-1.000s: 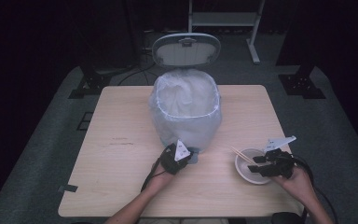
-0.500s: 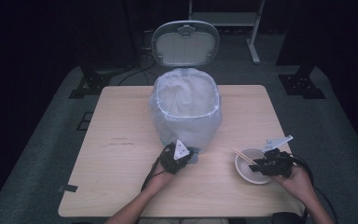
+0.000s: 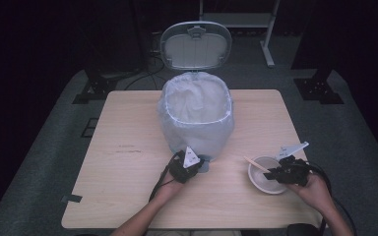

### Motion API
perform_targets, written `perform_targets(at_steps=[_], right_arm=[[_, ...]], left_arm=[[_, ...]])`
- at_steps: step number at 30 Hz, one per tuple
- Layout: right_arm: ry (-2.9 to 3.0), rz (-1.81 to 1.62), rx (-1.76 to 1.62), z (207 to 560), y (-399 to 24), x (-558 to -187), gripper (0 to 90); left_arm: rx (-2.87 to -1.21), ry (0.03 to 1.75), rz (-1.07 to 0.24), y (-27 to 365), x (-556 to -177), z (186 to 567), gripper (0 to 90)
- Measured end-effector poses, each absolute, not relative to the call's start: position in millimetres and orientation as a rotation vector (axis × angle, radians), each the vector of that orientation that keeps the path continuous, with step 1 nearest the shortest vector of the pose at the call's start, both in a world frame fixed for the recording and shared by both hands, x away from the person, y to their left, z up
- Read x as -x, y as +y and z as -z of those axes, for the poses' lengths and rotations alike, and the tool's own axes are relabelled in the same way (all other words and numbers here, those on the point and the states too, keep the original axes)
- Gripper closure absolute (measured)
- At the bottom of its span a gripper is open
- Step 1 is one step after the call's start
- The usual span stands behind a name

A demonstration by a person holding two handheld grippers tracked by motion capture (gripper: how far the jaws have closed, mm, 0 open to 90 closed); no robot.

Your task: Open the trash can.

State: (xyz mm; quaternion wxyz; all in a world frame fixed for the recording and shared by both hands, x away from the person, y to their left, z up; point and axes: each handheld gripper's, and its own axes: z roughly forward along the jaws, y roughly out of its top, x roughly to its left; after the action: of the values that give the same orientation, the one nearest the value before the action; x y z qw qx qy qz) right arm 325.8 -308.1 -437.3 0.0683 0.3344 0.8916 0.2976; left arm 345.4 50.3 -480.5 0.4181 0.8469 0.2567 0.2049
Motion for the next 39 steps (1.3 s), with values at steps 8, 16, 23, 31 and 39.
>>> perform_targets(at_steps=[8,16,23,31,39], right_arm=[[2.666,-0.938,-1.013,428.0,-310.1,-324.0,79.2],[2.645,-1.022,-0.982,404.7,-307.0,-320.4,79.2],[2.638,-1.063,-0.949,385.6,-302.0,-318.5,79.3],[2.635,-1.065,-0.933,367.9,-300.8,-319.3,79.3],[2.615,-1.085,-0.924,348.4,-303.0,-318.8,79.2]], left_arm=[[-2.128,0.646,-0.514,50.8,-345.7,480.0,88.8],[-2.128,0.645,-0.509,51.3,-346.2,480.0,88.8],[-2.126,0.647,-0.508,51.3,-346.3,480.0,88.8],[-2.124,0.651,-0.504,51.4,-346.4,479.9,88.8],[-2.134,0.651,-0.498,51.9,-346.6,479.6,88.8]])
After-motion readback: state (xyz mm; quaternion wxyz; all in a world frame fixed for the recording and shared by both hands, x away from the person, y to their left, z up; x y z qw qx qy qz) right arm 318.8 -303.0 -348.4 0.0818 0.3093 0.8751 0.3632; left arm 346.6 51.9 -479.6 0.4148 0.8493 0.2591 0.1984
